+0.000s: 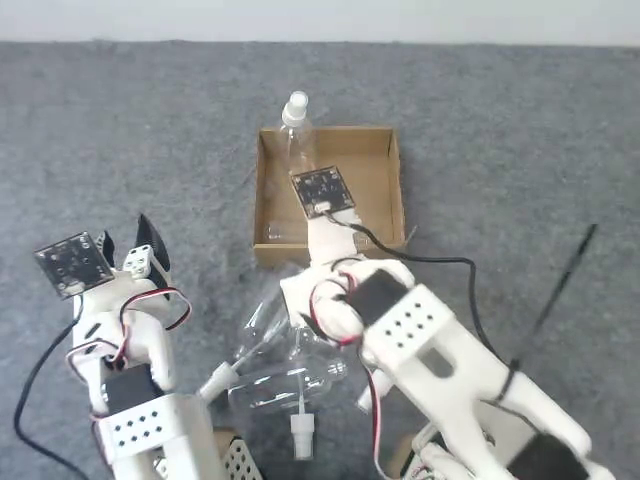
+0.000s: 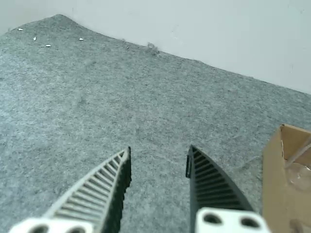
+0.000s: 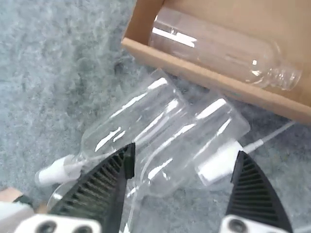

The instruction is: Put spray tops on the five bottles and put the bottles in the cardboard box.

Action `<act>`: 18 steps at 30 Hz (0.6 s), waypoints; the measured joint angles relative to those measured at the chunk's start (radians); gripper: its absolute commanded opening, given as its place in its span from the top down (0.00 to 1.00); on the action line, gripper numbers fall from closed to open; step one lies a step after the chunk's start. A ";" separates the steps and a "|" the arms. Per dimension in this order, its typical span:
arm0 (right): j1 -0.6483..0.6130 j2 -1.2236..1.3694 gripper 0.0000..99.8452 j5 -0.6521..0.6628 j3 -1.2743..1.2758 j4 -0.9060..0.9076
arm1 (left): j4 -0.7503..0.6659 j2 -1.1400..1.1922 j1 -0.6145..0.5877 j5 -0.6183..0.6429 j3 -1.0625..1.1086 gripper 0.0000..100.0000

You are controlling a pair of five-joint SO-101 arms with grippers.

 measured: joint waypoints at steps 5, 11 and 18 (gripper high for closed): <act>0.049 0.103 0.74 -0.003 0.000 -0.091 | 0.000 0.000 0.000 0.000 0.000 0.82; 0.103 0.252 0.74 -0.003 0.000 -0.163 | 0.000 0.000 0.000 0.000 0.000 0.82; 0.166 0.359 0.75 -0.006 -0.005 -0.209 | 0.000 0.000 0.000 0.000 0.000 0.82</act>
